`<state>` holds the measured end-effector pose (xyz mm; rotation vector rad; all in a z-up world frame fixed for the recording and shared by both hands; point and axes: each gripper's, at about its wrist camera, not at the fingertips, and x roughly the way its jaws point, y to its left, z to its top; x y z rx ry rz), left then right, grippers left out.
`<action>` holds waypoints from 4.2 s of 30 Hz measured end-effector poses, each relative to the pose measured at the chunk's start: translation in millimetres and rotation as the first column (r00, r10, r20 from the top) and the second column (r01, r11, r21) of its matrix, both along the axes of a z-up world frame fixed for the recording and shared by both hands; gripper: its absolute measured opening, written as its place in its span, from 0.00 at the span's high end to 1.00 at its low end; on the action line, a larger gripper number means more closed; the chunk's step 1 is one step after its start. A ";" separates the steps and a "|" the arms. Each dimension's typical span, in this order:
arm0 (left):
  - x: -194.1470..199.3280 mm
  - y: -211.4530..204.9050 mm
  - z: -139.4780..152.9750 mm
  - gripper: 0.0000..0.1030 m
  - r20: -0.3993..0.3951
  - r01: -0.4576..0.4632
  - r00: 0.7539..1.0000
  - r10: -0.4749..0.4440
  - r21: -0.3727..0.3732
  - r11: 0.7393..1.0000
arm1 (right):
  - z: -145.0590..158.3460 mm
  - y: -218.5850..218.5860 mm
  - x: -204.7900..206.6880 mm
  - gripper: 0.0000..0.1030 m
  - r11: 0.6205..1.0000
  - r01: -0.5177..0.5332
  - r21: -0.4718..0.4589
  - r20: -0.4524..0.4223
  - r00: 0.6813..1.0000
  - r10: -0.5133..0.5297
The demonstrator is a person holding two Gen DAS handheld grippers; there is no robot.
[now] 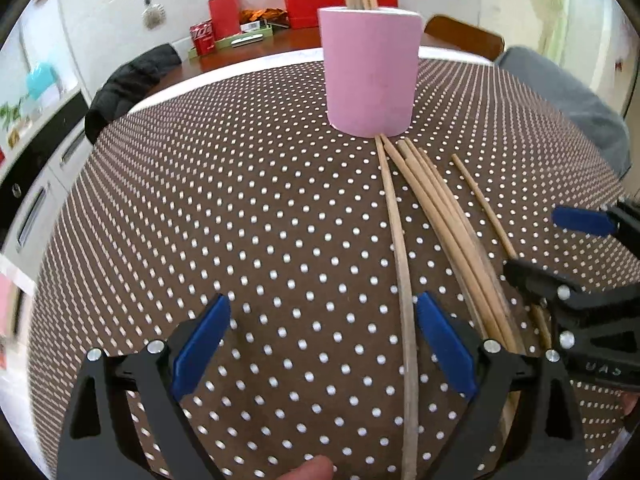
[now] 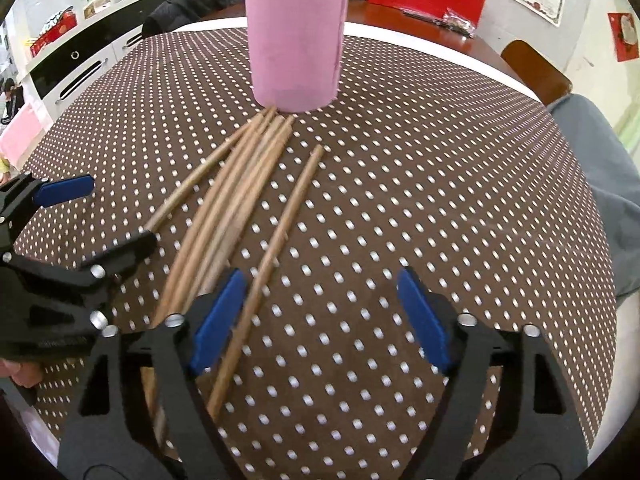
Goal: Organize utensils
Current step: 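Close the left tool on a chopstick while the right tool grasps another chopstick, then raise the left tool's chopstick over the pink cup while the right tool lifts its chopstick there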
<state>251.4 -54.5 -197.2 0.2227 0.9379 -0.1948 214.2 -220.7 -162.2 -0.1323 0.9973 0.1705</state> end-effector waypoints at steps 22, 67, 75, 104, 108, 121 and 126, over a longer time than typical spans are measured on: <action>9.6 20.5 11.5 0.95 -0.047 0.031 0.998 -0.041 -0.191 0.981 | 9.5 -19.4 1.1 0.95 0.970 -0.075 0.232 0.042 0.997 0.067; -36.5 45.0 82.1 0.95 0.253 0.030 0.965 0.071 -0.373 0.928 | -5.9 -15.5 9.7 0.94 0.999 -0.045 0.027 0.003 0.999 0.045; -40.7 49.2 85.2 0.95 0.263 0.019 0.961 0.089 -0.382 0.924 | 7.3 -31.6 -7.4 0.95 0.971 -0.071 0.229 0.086 0.995 0.053; 34.5 24.3 212.7 0.95 0.650 0.360 0.758 0.058 -0.491 0.793 | 189.5 -49.5 68.1 0.95 0.827 -0.273 0.491 0.644 0.753 -0.134; 64.5 10.6 213.1 0.95 0.706 0.400 0.704 0.078 -0.485 0.777 | 194.2 -49.4 99.7 0.94 0.809 -0.274 0.520 0.671 0.717 -0.189; 140.3 -9.4 163.6 0.95 0.663 0.341 0.737 0.132 -0.532 0.775 | 149.7 -41.4 166.4 0.94 0.796 -0.235 0.558 0.651 0.719 -0.244; 141.7 -14.9 154.9 0.95 0.667 0.338 0.735 0.118 -0.512 0.790 | 137.9 -37.9 175.0 0.94 0.800 -0.218 0.559 0.634 0.735 -0.243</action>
